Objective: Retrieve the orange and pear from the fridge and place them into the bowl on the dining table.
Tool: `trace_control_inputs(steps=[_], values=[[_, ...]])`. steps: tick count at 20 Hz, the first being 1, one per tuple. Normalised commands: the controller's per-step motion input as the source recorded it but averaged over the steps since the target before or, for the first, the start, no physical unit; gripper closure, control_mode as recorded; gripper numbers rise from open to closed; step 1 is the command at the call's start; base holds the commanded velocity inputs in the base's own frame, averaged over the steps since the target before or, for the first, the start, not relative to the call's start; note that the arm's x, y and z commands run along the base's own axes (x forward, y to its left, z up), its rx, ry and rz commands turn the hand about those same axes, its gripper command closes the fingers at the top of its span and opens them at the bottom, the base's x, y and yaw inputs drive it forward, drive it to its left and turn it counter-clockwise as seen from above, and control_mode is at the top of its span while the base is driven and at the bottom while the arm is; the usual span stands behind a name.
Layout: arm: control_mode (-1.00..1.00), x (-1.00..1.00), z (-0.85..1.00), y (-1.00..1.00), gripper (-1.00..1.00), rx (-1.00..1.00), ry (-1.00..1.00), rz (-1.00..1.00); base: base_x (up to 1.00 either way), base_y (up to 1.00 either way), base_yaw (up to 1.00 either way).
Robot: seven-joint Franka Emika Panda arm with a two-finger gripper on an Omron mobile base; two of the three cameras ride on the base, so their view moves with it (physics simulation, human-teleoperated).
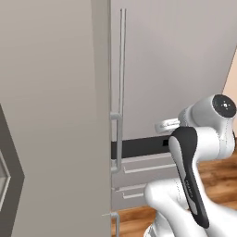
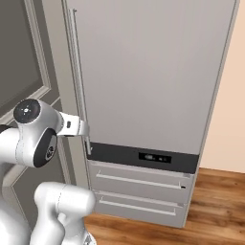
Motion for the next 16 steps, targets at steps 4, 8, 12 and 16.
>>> trace_control_inputs(steps=[4,8,12,16], values=[[1.00,0.00,0.00,0.00,-1.00,0.00,0.00,0.00,-0.63,0.23,0.00],[1.00,0.00,0.00,0.00,-1.00,0.00,0.00,0.00,-0.52,0.15,0.00],[-1.00,-0.03,-0.05,0.05,-1.00,0.00,0.00,0.01,0.00,0.00,0.00],[-1.00,0.00,0.00,0.00,-1.00,0.00,0.00,0.00,0.00,0.00,0.00]])
